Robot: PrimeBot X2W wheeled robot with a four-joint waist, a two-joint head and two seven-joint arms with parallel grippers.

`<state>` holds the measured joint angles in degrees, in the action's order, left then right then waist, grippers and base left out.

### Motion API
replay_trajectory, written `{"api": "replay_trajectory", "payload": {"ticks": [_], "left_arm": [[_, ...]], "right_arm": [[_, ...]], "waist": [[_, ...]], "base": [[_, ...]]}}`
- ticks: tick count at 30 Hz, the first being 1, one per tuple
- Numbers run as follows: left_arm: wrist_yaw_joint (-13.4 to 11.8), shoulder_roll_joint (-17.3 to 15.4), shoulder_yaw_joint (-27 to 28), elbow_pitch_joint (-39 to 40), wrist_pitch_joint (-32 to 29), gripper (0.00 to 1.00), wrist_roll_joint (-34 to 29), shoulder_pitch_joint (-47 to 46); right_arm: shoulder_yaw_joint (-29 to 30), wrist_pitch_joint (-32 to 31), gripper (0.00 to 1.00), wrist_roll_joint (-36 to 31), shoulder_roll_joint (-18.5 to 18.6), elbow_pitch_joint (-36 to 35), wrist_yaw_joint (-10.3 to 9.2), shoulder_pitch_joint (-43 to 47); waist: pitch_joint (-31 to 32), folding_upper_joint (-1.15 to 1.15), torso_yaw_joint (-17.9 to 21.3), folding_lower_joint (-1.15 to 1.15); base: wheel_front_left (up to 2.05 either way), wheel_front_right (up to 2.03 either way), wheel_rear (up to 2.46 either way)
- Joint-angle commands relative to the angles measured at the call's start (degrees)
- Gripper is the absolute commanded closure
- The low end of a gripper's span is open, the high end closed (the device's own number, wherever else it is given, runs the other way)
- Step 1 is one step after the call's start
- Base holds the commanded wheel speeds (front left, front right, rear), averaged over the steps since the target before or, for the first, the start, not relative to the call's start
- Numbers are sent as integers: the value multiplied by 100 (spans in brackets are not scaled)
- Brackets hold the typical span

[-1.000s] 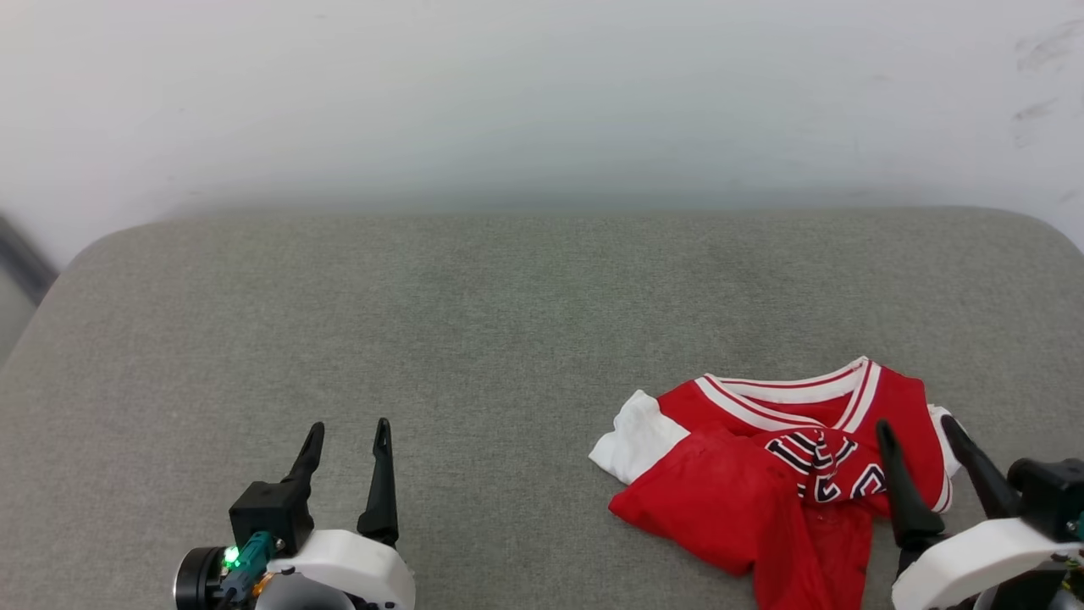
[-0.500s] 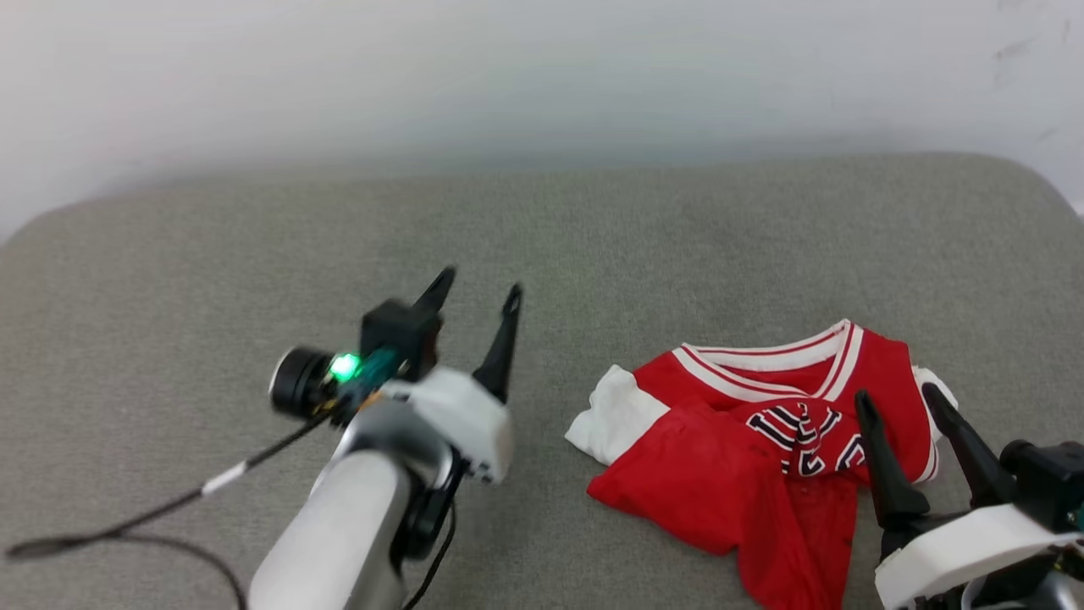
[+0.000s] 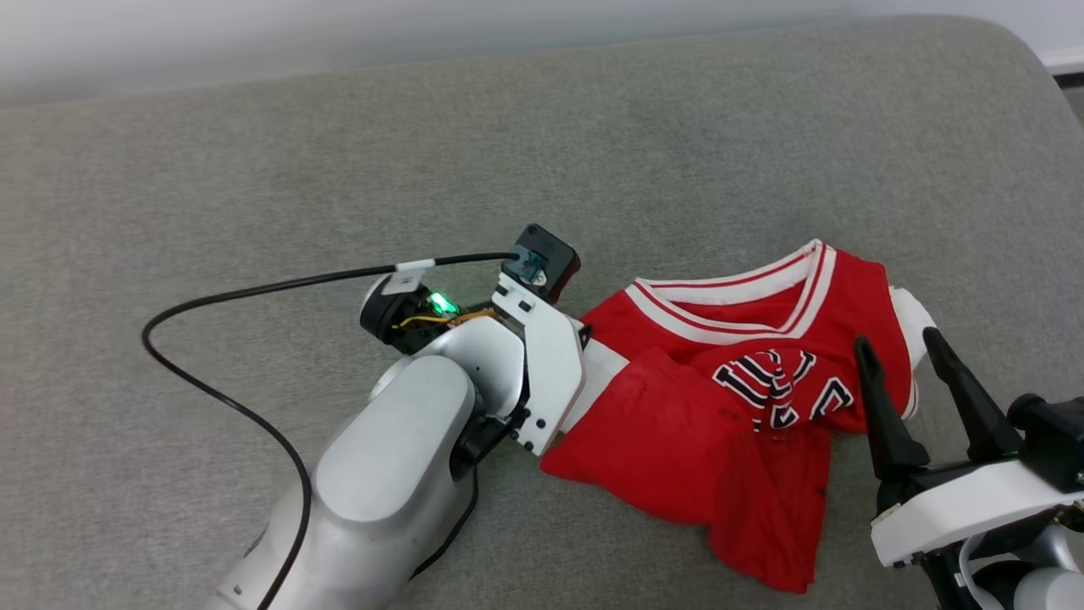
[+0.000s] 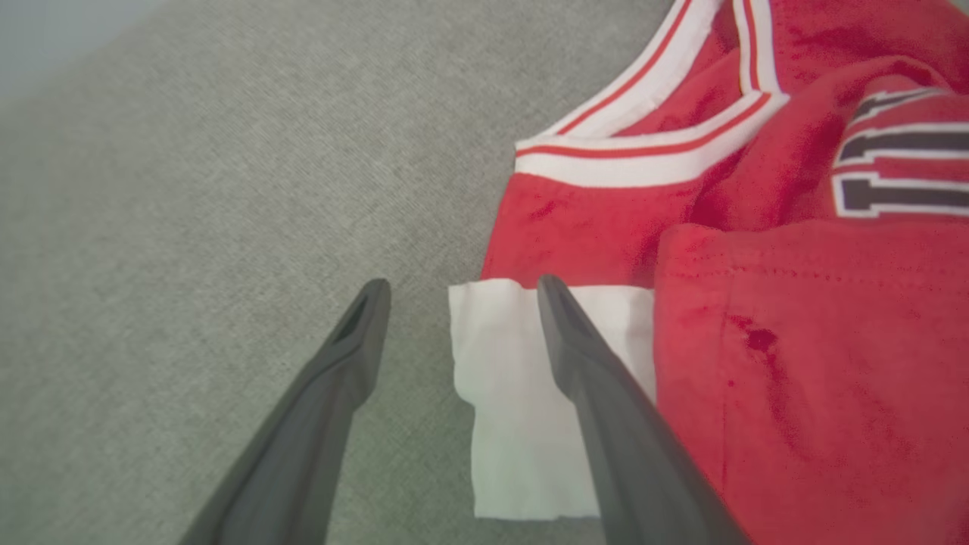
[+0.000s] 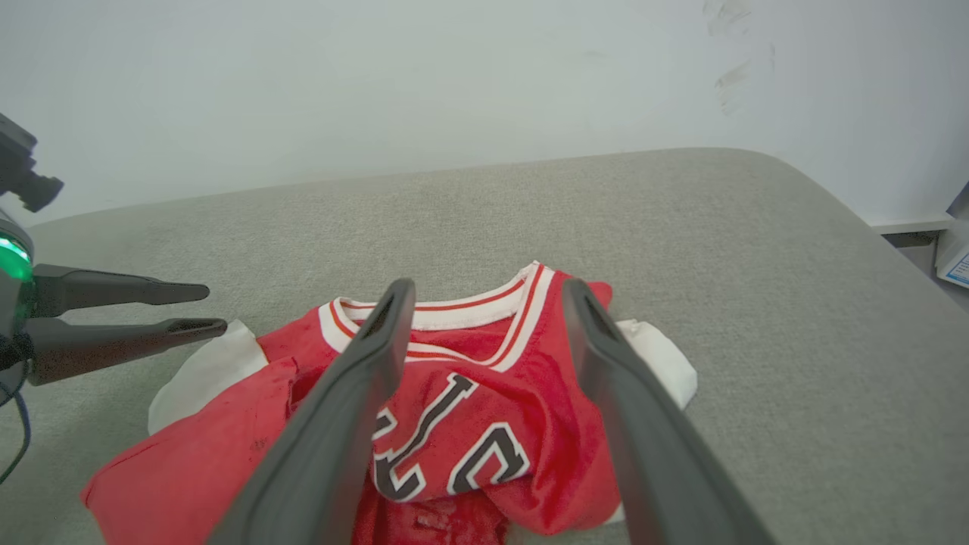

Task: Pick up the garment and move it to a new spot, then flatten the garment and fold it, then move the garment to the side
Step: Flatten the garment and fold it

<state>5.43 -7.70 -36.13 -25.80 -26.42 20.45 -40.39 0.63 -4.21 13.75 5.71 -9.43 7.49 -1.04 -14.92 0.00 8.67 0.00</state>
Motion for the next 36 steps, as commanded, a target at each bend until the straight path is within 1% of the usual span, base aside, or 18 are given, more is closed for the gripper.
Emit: {"api": "replay_trajectory", "payload": {"ticks": [1, 6, 7, 8, 9, 11, 16, 19, 22, 25, 27, 28, 29, 32, 33, 34, 35, 36], "left_arm": [[62, 9, -108, -166, -207, 0, 66, -117], [161, -27, -449, -693, -813, 0, 215, -239], [165, -36, -493, -758, -828, 17, 241, -228], [174, -39, -520, -802, -802, 56, 269, -237], [182, -44, -543, -834, -767, 100, 290, -264], [188, -53, -565, -857, -633, 100, 323, -343], [144, -175, -449, -585, 47, 100, 255, -540], [43, -401, -337, -246, 336, 100, 190, -481], [-19, -595, -251, 72, 429, 100, 234, -298], [-186, -940, -141, 626, 476, 100, 266, 143], [-357, -1165, -39, 1004, 495, 100, 352, 577], [-449, -1265, 8, 1154, 488, 100, 415, 849], [-664, -1441, 127, 1442, 505, 100, 574, 1435], [-931, -1551, 289, 1624, 571, 100, 881, 2266], [-996, -1528, 346, 1639, 632, 95, 996, 2477], [-1057, -1461, 400, 1611, 696, 56, 1119, 2668], [-1092, -1441, 422, 1574, 775, 0, 1150, 2800], [-1092, -1441, 422, 1574, 775, 0, 1150, 2800]], "right_arm": [[-34, 43, 0, 28, 5, 47, 0, -74], [-83, 103, 0, 80, -20, 177, 0, -154], [-89, 122, 0, 82, -23, 199, 0, -158], [-86, 123, 0, 97, -29, 224, 0, -161], [-89, 127, 0, 103, -37, 243, 0, -168], [-69, 145, 0, 121, -50, 278, 0, -172], [92, 93, 0, 84, -62, 306, 0, -56], [167, 22, 0, 56, -52, 280, 0, 3], [202, -30, 0, 34, -61, 224, 0, 49], [258, -105, 0, 0, -66, 133, 0, 140], [279, -151, 0, -24, -69, 73, 0, 163], [296, -178, 0, -31, -74, 53, 0, 195], [320, -221, 0, -54, -92, -3, 0, 264], [319, -281, 0, -81, -116, -101, 0, 331], [307, -316, 0, -87, -117, -121, 0, 348], [308, -323, 0, -94, -117, -150, 0, 360], [308, -347, 0, -89, -119, -176, 0, 362], [308, -347, 0, -89, -119, -176, 0, 362]], "waist": [[-132, 0, 134, 0], [-196, 0, 219, 0], [-200, 0, 233, 0], [-199, 0, 244, 0], [-194, 0, 252, 0], [-174, 0, 251, 0], [-22, 0, 89, 0], [106, 0, -77, 0], [185, 0, -200, 0], [298, 0, -389, 0], [365, 0, -494, 0], [403, 0, -541, 0], [466, 0, -634, 0], [537, 0, -731, 0], [553, 0, -755, 0], [570, 0, -785, 0], [586, 0, -804, 0], [586, 0, -804, 0]], "base": [[0, 0, 0], [0, 0, 0], [0, 0, 0], [0, 0, 0], [0, 0, 0], [0, 0, 0], [0, 0, 0], [0, 0, 0], [0, 0, 0], [0, 0, 0], [0, 0, 0], [0, 0, 0], [0, 0, 0], [0, 0, 0], [0, 0, 0], [0, 0, 0], [0, 0, 0], [0, 0, 0]]}}
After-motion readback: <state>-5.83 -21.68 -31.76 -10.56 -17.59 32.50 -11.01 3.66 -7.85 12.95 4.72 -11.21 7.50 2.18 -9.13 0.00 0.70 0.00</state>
